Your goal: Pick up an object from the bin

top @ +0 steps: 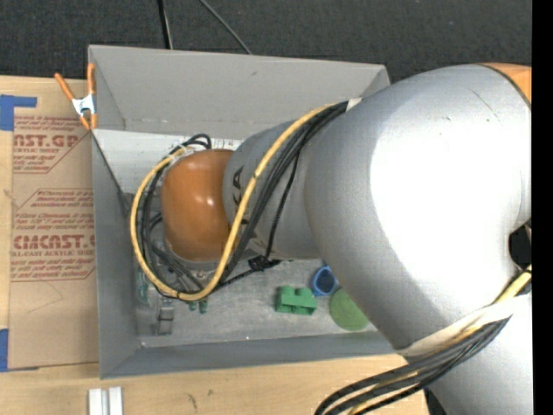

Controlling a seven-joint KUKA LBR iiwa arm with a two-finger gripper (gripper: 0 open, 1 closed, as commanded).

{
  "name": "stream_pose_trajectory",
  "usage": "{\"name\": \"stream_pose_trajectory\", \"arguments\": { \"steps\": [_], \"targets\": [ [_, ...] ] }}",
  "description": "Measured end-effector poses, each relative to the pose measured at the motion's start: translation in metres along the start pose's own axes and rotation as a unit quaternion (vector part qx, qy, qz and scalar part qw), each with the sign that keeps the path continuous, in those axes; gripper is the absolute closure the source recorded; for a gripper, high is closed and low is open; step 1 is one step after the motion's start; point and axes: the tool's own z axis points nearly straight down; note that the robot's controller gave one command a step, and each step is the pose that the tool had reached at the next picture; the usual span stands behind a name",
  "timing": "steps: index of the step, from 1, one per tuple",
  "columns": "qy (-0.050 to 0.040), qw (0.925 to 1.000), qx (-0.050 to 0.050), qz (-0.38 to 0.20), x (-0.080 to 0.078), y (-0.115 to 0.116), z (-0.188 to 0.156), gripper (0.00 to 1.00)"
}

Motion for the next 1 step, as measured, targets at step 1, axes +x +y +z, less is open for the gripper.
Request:
{"name": "stream_pose_trajectory", "arguments": {
  "steps": [1],
  "targets": [
    [-0.0007, 0.9999, 0.0, -0.015, 0.0071, 0.0107, -0.007, 0.0]
  ]
}}
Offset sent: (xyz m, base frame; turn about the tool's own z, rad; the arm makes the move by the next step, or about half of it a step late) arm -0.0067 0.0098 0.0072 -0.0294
